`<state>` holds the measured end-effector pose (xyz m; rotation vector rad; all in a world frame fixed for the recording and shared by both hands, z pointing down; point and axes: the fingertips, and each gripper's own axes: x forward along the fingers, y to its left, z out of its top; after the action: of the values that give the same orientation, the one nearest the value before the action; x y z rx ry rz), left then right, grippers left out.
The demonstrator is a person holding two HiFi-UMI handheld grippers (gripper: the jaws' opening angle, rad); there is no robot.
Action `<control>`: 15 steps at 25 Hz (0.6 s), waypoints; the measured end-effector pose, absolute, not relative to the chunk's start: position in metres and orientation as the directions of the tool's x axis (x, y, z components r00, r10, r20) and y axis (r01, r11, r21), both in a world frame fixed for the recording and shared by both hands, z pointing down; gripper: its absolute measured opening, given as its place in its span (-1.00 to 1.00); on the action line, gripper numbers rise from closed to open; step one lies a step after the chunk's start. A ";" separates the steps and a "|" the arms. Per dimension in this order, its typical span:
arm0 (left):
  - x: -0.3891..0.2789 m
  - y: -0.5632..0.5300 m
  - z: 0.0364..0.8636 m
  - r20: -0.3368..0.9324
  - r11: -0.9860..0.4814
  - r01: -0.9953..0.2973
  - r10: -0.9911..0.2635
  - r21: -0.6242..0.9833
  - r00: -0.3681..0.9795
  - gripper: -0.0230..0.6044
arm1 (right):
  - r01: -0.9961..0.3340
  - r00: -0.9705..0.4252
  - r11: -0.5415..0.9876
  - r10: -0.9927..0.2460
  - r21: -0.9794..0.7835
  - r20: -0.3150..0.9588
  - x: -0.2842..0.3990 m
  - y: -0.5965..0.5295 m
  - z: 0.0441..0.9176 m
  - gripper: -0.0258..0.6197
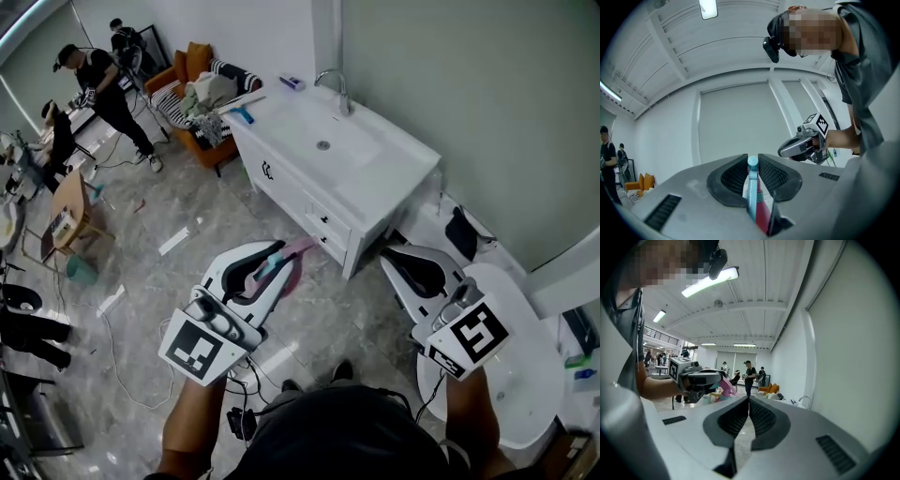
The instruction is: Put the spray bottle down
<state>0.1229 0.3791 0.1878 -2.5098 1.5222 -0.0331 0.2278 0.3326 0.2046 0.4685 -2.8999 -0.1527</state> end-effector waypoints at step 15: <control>0.093 0.360 0.182 -0.099 -0.445 -0.879 -0.880 -0.173 0.465 -0.71 | -0.301 -0.926 0.947 -0.318 0.111 0.202 0.204 0.313 0.208 -0.89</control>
<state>0.0934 0.3604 0.1820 -2.5127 1.5285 -0.0085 0.2037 0.3133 0.2079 0.4634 -2.8828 -0.1152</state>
